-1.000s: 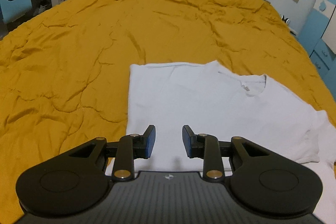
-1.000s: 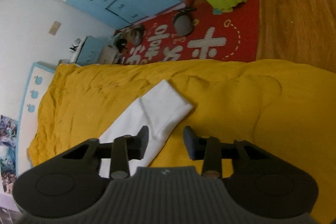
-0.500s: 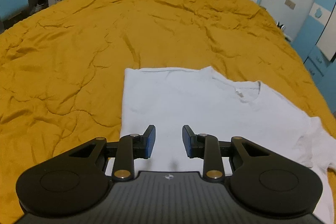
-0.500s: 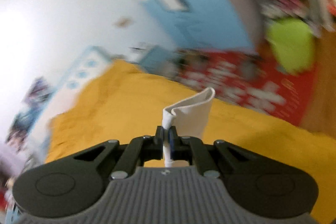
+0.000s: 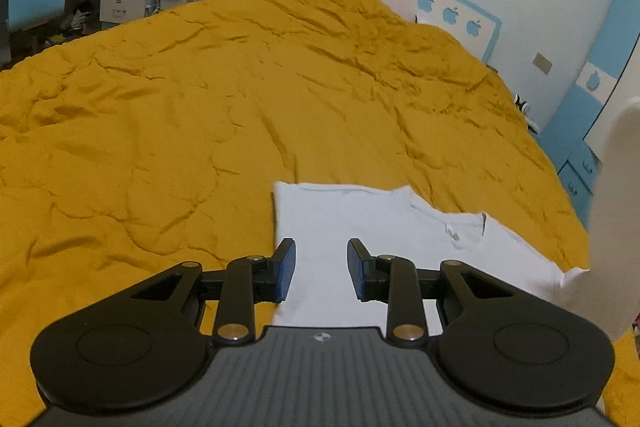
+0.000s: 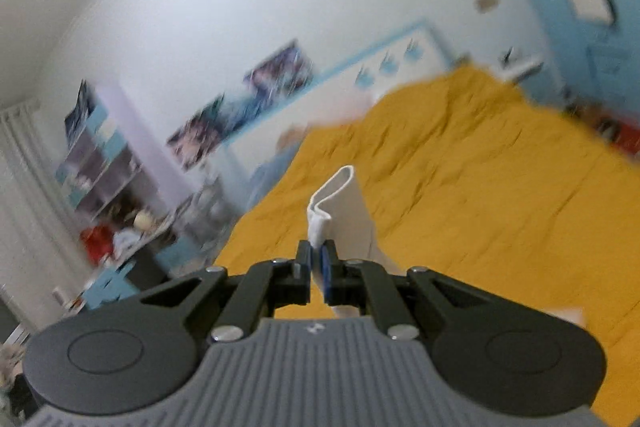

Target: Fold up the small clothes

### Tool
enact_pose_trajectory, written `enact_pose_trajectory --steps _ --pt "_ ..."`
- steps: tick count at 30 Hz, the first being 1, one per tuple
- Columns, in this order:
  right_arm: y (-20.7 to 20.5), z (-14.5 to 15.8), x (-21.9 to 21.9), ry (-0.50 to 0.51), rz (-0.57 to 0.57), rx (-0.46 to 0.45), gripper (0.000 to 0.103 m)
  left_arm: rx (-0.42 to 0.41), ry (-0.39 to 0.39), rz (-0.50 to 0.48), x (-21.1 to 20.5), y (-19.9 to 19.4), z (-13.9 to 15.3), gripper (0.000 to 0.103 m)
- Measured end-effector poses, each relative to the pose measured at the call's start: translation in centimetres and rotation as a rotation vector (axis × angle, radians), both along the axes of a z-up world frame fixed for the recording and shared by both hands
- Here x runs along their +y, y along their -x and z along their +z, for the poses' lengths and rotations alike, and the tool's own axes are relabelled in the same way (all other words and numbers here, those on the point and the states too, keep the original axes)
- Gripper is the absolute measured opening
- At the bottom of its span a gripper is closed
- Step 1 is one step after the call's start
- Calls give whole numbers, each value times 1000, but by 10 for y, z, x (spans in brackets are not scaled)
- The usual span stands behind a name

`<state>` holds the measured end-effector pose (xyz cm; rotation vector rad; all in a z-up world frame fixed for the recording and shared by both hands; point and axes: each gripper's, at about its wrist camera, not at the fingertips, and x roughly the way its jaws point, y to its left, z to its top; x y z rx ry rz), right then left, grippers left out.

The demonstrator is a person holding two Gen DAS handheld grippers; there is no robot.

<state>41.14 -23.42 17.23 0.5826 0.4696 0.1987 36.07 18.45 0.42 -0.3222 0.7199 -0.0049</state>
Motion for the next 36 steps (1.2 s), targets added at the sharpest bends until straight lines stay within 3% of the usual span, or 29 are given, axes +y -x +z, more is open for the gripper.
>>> enact_pose_trajectory --steps 4,9,14,17,18,19,20,25,29,34,36 --pt "-23 -71 91 -62 81 127 0 -1 18 16 18 2 -4 35" --pt "-30 -156 195 -35 156 256 0 14 29 41 42 3 -13 35" --pt "-38 -239 238 -10 244 382 1 27 58 29 52 0 -26 35" --pt "-36 -272 247 -48 335 447 10 26 95 13 53 -3 -36 35" --pt "-35 -277 246 -61 355 456 15 26 111 8 53 -5 -40 35" --pt "-35 -279 243 -69 372 450 28 28 123 3 53 -8 -43 35" --pt "-34 -277 240 -67 387 437 31 30 133 1 52 -10 -45 35" --pt "-27 -261 202 -15 405 376 36 46 193 -33 42 -26 -59 39" --pt "-9 -244 142 107 345 340 36 65 200 -84 23 -36 -67 38" --pt "33 -240 39 242 157 334 37 73 106 -138 -7 -43 -74 38" --pt "53 -237 4 313 96 337 37 85 76 -152 -15 -42 -76 32"
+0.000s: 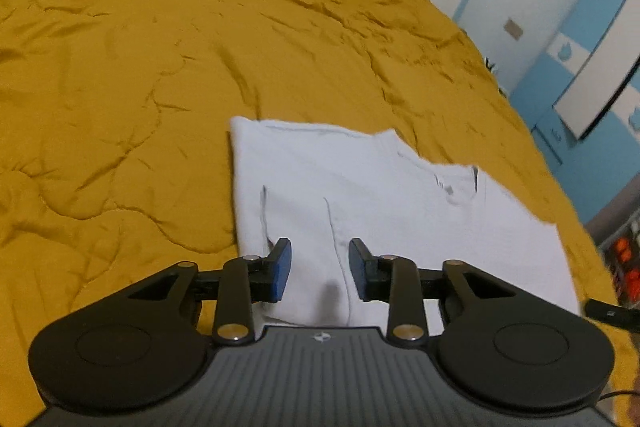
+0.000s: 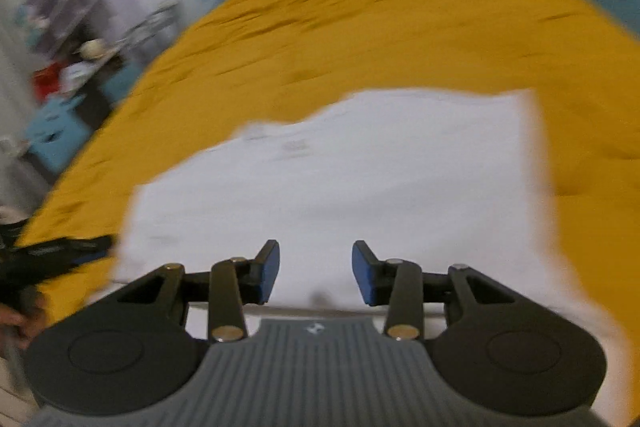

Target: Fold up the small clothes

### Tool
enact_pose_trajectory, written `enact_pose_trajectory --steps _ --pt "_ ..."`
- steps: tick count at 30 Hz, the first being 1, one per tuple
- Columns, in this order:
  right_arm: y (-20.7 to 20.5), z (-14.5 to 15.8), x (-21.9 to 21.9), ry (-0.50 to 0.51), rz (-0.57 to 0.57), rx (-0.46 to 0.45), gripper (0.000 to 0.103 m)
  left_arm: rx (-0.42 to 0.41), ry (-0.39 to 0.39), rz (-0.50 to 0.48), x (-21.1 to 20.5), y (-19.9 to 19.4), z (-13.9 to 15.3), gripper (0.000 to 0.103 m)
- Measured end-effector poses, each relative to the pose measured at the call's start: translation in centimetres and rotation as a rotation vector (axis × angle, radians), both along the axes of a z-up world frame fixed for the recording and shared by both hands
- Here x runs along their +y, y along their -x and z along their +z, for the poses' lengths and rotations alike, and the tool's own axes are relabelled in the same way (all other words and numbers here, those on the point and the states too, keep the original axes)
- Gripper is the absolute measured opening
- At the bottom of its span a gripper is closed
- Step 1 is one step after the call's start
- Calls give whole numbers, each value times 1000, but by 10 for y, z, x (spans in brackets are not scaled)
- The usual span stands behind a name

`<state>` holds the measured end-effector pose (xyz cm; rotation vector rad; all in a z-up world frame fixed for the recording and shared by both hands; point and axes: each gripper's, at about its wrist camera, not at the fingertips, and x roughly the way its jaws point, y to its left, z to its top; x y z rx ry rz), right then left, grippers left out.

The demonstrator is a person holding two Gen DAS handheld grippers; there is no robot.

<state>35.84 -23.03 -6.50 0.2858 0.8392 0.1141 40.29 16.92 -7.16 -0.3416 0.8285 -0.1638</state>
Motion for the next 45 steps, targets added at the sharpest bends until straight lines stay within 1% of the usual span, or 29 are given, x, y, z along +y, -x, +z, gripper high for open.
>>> enact_pose_trajectory --steps 3,5,7,8,9,10,11,12,13,14,15,16,18,19,20,22,24,25,26,28,30,32,33,34,36,38,39,41,45 --pt "30 -5 -40 178 -20 28 38 15 -42 -9 -6 3 -5 29" --pt "37 -12 -51 272 -13 44 38 37 -51 -4 -7 3 -11 27" --pt "40 -23 -56 350 19 56 38 52 -67 6 -6 3 -15 27" --pt "38 -27 -55 371 41 58 38 53 -68 9 -5 4 -15 27" --pt "36 -32 -56 390 66 57 40 56 -69 13 -5 4 -15 27" --pt "33 -37 -53 418 94 52 47 57 -70 15 -6 3 -15 27" --pt "29 -40 -49 441 109 44 49 60 -72 13 -6 3 -14 27" --pt "27 -43 -47 465 115 30 49 63 -76 11 -7 2 -14 27" --pt "27 -43 -48 483 110 16 45 66 -83 10 -8 2 -15 25" --pt "22 -44 -47 491 102 5 34 70 -85 9 -8 1 -15 22" --pt "18 -43 -44 483 105 6 21 74 -88 15 -9 0 -15 21" --pt "17 -39 -48 456 110 1 3 75 -86 21 -8 1 -14 20" --pt "26 -24 -48 450 95 -41 2 73 -79 19 -8 1 -12 17" --pt "30 -19 -51 442 90 -47 2 75 -84 13 -8 2 -12 15" --pt "32 -18 -57 414 77 -37 1 81 -94 3 -10 1 -13 12" --pt "30 -29 -63 379 63 11 0 103 -149 -8 -15 -2 -20 5" --pt "27 -47 -72 348 37 59 0 125 -187 -12 -19 -5 -27 4" --pt "28 -52 -77 319 18 64 0 127 -196 -10 -20 -6 -29 4" --pt "28 -52 -81 295 2 66 0 131 -191 -5 -18 -6 -30 4" --pt "27 -48 -79 304 4 74 0 138 -194 -5 -16 -6 -26 6" --pt "28 -42 -78 308 13 87 2 139 -201 -9 -15 -3 -17 6" --pt "33 -28 -82 288 11 92 3 120 -205 -21 -12 5 -4 9" --pt "38 -22 -84 280 9 86 5 107 -213 -24 -12 11 3 9" --pt "45 -13 -86 268 10 73 9 90 -220 -35 -11 18 11 10" --pt "57 7 -89 249 16 44 10 70 -227 -53 -10 28 25 12" --pt "70 30 -91 243 28 21 16 51 -241 -77 -10 40 41 12" --pt "76 40 -90 243 41 9 18 38 -251 -94 -11 48 49 12" --pt "91 62 -87 253 80 -10 26 9 -269 -137 -15 63 67 14" --pt "129 95 -70 322 182 -55 34 -53 -325 -246 -24 102 97 21"
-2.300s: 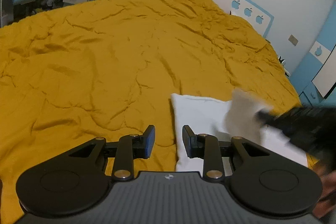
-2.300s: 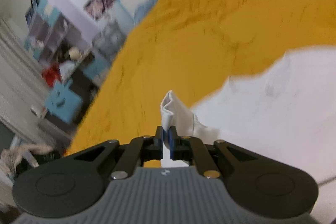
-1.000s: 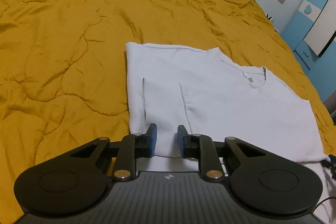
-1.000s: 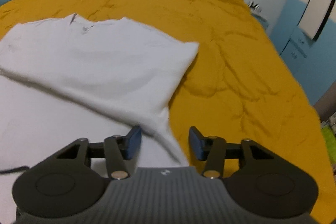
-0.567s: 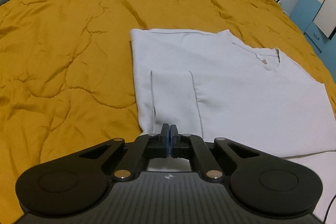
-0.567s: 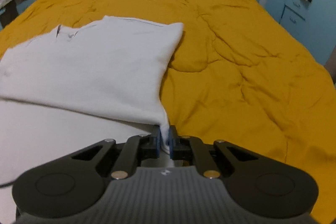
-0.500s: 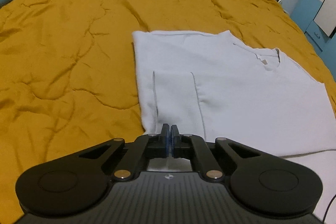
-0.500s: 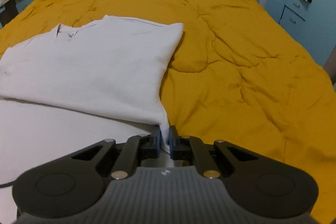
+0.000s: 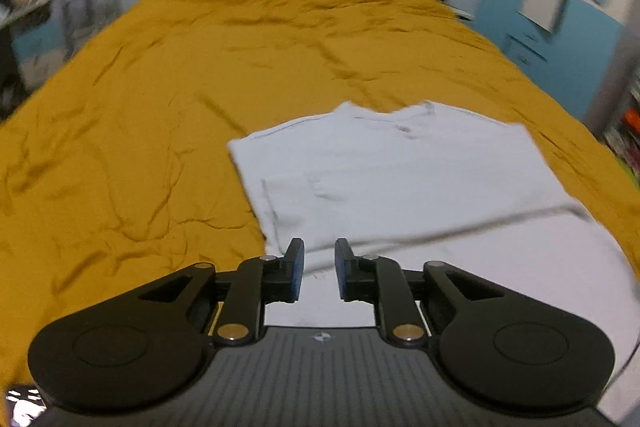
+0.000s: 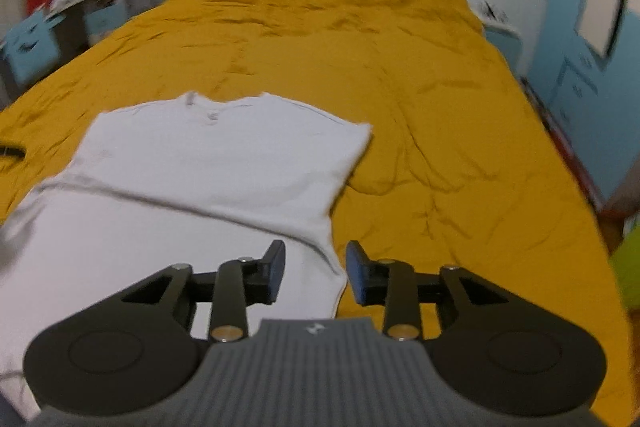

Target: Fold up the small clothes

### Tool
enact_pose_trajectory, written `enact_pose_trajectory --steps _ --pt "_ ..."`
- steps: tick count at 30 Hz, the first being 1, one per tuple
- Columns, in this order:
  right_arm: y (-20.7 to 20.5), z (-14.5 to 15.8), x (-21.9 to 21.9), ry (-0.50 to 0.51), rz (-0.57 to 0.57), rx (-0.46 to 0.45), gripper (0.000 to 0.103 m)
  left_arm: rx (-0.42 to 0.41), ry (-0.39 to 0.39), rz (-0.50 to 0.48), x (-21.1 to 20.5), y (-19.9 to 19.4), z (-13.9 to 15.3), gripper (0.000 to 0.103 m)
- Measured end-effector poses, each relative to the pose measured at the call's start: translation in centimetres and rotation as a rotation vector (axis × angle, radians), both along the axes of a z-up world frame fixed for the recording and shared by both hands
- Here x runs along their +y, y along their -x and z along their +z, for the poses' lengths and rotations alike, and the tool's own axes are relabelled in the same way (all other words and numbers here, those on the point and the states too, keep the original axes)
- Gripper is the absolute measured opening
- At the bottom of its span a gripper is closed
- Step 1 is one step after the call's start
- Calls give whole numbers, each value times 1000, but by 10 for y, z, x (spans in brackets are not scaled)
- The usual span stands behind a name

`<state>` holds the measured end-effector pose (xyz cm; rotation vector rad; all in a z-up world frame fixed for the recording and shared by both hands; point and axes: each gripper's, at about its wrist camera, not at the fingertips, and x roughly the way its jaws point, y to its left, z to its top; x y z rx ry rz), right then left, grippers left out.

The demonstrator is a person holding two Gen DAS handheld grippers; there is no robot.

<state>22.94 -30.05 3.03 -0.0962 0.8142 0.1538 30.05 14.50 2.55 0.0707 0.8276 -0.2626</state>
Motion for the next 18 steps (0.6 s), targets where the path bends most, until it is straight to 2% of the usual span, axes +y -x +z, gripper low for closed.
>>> enact_pose_trajectory --steps 2,5,9,12,15,17,18 --pt "23 14 8 15 51 -13 36 -20 -36 -54 -6 18 9 27" --pt "56 27 20 34 120 -23 39 -45 -93 -148 -15 50 20 29" --pt "97 32 33 76 205 -14 43 -50 -151 -248 -23 90 23 34" --pt "124 20 39 104 265 15 47 -44 -207 -340 -31 120 17 39" --pt "147 1 45 147 308 56 48 -19 -272 -439 -40 147 1 48" --pt "161 -15 50 178 342 86 53 8 -282 -517 -46 166 -11 60" --pt "166 -22 52 190 356 98 54 22 -295 -546 -49 173 -17 62"
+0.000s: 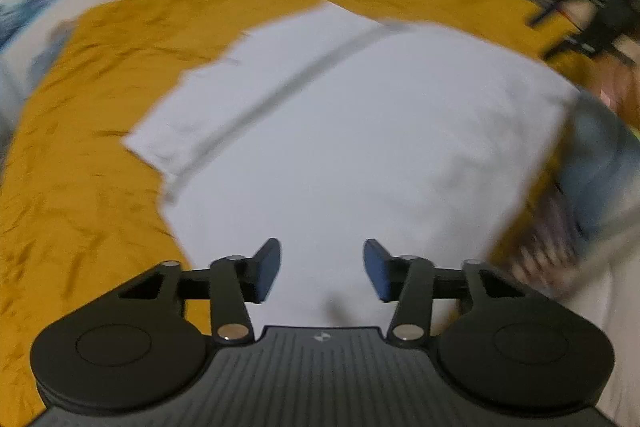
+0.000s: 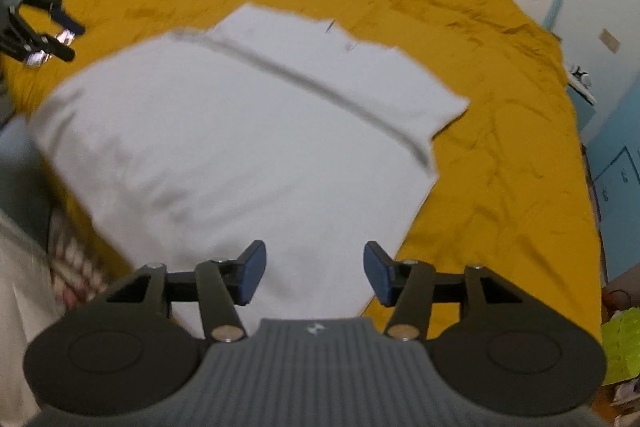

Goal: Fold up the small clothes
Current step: 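Grasp the hem with both tools, lift and fold it over onto the collar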

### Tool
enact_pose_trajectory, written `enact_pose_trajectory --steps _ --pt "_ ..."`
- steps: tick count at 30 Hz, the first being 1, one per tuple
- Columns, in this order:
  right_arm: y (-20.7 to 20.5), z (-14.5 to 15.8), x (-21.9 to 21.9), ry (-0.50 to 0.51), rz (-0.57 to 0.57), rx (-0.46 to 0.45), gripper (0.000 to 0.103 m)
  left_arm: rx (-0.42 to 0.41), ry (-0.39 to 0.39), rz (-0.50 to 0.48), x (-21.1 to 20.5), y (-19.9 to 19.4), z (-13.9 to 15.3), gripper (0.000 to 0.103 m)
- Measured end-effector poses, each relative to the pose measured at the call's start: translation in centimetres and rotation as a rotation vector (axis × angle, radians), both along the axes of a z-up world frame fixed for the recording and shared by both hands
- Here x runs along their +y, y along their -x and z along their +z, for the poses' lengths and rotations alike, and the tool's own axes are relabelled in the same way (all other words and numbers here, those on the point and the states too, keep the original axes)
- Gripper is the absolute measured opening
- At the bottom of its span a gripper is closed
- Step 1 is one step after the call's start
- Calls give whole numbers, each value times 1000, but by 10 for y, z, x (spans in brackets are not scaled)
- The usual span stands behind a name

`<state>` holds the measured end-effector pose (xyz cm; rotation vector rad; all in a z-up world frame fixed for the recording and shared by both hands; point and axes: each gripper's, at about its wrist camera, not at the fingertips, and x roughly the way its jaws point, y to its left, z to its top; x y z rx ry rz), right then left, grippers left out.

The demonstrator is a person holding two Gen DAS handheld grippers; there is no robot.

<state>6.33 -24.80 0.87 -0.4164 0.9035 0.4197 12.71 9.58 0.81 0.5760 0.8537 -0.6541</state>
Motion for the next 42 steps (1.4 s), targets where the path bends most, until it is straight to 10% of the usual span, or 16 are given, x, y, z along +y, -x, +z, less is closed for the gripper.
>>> enact_pose_trajectory --steps 15,19,26,30,35,42 --pt "37 -56 26 166 214 42 67 -161 -453 -182 -32 75 -106 74" --pt "41 -67 29 222 257 39 67 -220 -506 -184 -37 80 -116 61" --pt "53 -85 35 335 359 22 67 -193 -354 -75 -29 73 -88 10" --pt "62 -93 35 446 422 -34 55 -215 -281 -19 -25 69 -64 8" --pt "70 -79 27 468 431 -87 4 -236 -163 84 -18 61 -32 7" --pt "55 -7 9 321 256 -263 0 -320 -85 163 -21 39 12 7"
